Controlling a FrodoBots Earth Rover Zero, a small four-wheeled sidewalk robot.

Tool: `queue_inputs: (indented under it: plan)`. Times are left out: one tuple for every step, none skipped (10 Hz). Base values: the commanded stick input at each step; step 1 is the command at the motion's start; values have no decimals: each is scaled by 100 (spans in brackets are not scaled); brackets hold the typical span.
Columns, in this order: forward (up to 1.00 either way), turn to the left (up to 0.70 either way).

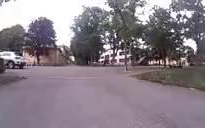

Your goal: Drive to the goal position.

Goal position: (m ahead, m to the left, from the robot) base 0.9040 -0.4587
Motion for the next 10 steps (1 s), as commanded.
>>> queue_inputs:
  plan:
    - [45,0]
    - [37,0]
    - [15,0]
    - [0,0]
    - [0,0]
    - [0,0]
    - [0,0]
    - [0,0]
    - [0,0]
    - [0,0]
